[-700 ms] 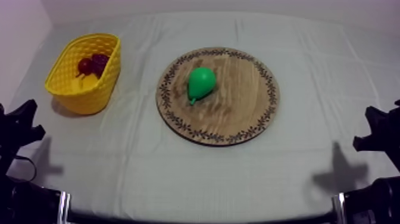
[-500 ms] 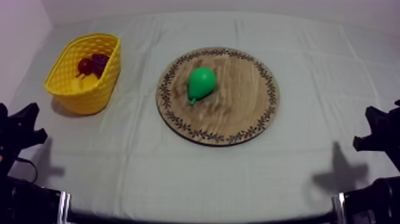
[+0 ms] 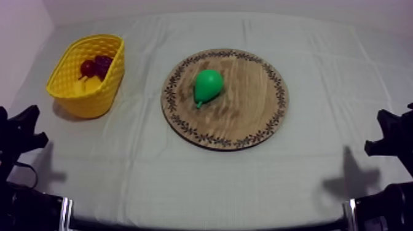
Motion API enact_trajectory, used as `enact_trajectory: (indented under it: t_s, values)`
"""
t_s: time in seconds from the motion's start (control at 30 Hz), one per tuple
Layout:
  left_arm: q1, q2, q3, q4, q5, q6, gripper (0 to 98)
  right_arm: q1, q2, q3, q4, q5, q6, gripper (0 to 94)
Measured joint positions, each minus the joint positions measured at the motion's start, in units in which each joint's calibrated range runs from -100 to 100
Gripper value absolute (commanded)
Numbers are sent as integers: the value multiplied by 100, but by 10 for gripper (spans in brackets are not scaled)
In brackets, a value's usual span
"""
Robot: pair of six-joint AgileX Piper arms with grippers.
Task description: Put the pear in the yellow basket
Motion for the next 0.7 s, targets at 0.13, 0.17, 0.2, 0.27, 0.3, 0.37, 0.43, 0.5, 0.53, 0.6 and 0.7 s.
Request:
enact_trajectory:
  t_s: [0.13,0.17,0.2,0.27,0.3,0.37,0.43,0.5,0.53,0.6,0.7]
  values:
    - [-13,73,-75,-114,-84,81,0,0,0,0,0,0,0,5]
    - [-23,112,-112,-131,-97,93,0,0,0,0,0,0,0,5]
    - [-40,174,-169,-138,-121,103,0,0,0,0,0,0,0,5]
    - [-65,304,-327,-138,-157,111,0,0,0,0,0,0,0,5]
    - [-86,397,-425,-126,-149,111,0,0,0,0,0,0,0,5]
    - [-122,576,-631,-82,-110,86,0,0,0,0,0,-9,0,5]
    - [-151,786,-875,-43,-13,48,0,0,0,0,0,-9,2,5]
    - [-174,1044,-1181,-14,82,4,0,0,0,0,0,-9,2,5]
    - [-180,1183,-1310,0,117,-10,0,0,0,0,0,-9,2,5]
    - [-188,1471,-1679,4,206,-48,0,0,0,0,0,-9,2,5]
    - [-189,1902,-2189,11,301,-105,0,0,0,0,0,-9,2,5]
